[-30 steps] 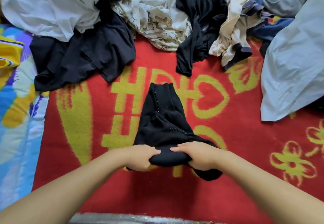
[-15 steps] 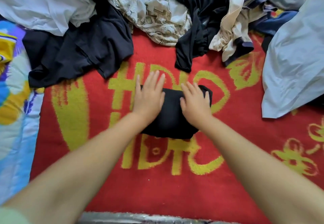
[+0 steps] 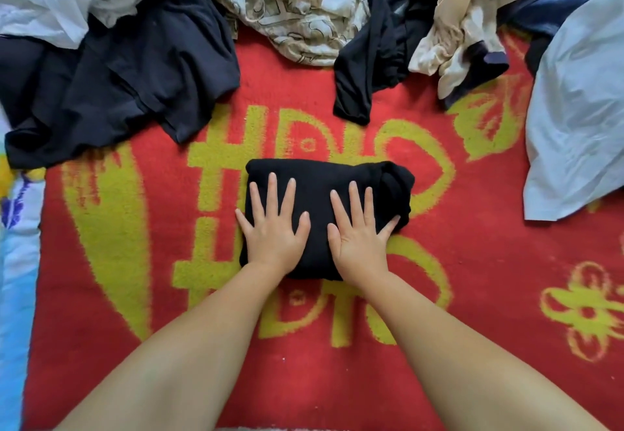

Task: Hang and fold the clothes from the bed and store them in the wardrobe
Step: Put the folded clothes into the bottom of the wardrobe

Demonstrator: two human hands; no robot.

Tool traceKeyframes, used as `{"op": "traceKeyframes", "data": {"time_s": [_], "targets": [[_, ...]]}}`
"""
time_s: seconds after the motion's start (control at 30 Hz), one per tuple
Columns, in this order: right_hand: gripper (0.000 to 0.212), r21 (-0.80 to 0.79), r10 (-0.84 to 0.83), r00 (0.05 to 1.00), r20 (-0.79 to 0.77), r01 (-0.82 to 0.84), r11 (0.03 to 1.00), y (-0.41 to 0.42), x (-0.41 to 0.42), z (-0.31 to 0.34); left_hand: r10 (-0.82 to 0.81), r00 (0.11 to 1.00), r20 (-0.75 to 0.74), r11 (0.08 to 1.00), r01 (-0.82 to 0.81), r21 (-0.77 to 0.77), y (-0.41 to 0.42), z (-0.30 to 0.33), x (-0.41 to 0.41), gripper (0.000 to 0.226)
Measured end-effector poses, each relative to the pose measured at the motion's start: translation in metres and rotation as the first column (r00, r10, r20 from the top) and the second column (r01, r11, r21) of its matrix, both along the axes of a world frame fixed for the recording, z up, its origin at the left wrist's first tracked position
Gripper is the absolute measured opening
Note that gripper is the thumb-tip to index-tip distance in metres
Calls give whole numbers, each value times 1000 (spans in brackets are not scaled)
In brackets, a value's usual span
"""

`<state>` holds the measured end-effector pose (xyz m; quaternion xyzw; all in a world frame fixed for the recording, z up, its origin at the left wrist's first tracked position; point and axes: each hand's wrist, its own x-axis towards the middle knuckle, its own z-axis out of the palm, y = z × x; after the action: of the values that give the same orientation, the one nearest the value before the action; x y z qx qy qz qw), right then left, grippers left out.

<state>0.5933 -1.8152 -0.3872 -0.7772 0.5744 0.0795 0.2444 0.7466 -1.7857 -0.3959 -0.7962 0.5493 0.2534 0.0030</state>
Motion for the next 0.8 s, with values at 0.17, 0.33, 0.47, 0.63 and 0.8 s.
{"op": "traceKeyframes", "data": {"time_s": [0.17,0.33,0.47,0.63,0.8], "targets": [[63,25,184,978,93,-187,982,4,-16,28,-285,957,49,950,289,-120,16,24,10,69],[114,-59,497,847,-188,-515,855,33,-37,35,-568,799,198,794,595,-122,68,24,19,109],[119,-124,329,906,-266,-370,921,15,-8,21,-448,853,267,883,469,-15,37,22,21,120],[96,7,322,916,-238,-330,944,-5,0,32,-458,875,158,889,453,70,13,29,26,88],[76,10,310,933,-184,-314,949,-25,5,82,-291,955,60,957,289,26,4,70,19,77]]}}
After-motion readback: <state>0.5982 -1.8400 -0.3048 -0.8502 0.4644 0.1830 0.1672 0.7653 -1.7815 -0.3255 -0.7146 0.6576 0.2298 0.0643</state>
